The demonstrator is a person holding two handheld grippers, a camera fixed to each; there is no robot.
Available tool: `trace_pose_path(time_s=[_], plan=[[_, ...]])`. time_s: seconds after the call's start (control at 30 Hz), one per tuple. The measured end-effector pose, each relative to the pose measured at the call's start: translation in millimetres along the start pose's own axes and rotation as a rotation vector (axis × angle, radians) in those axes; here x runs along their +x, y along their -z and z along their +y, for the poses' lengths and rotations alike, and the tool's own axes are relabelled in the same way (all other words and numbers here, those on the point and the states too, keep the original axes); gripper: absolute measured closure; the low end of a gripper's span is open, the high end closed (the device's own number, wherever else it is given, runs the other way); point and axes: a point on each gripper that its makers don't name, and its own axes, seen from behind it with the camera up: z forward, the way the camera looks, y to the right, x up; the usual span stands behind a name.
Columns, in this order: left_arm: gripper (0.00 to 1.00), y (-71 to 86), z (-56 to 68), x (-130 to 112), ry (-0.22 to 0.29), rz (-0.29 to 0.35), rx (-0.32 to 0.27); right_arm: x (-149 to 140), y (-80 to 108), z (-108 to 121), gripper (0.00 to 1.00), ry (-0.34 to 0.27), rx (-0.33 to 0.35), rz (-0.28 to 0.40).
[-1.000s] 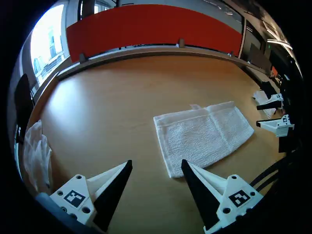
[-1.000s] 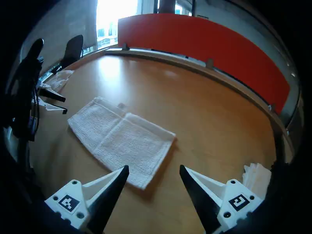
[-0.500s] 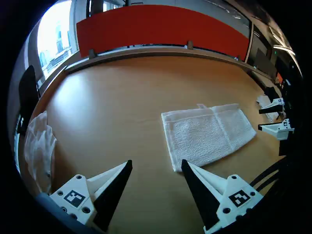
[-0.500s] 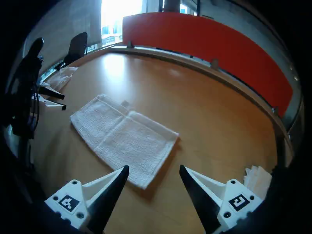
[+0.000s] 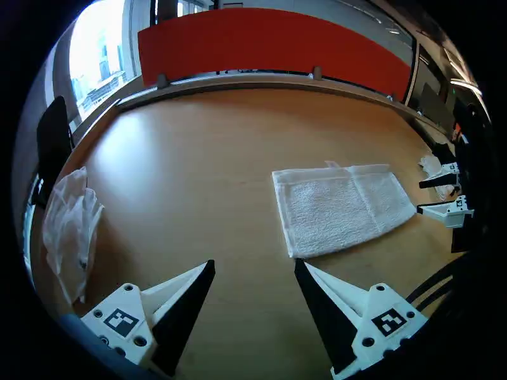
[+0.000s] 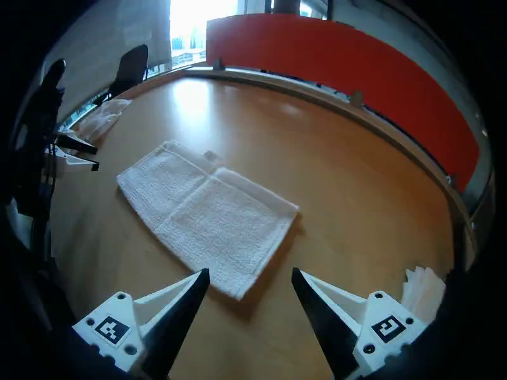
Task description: Fold towel
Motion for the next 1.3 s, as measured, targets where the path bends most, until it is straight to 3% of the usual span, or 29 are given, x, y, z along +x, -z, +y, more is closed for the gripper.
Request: trace_pose_path(time_s=[0.4, 0.63, 0.97, 1.17, 1.3], plan=[[0.07, 9.6, -9.0, -11, 0.019, -0.011, 0.017, -21, -3.1, -6, 0.0, 0.017, 0.029, -0.048], [0.07, 12.2, -11.9, -15, 0.022, -0.017, 0.023, -26, -2.9, -7, 0.05, 0.033, 0.046, -0.064], [0.07, 13.4, -14.6, -15, 0.021, -0.017, 0.025, -35, -2.1, -10, 0.32, 0.062, 0.096, -0.109], [0.07, 13.5, -15.5, -16, 0.023, -0.019, 0.024, -36, -3.6, -11, 0.55, 0.068, 0.113, -0.127], [0.06, 13.5, -16.2, -16, 0.025, -0.019, 0.024, -33, -4.3, -11, 0.62, 0.064, 0.116, -0.125]])
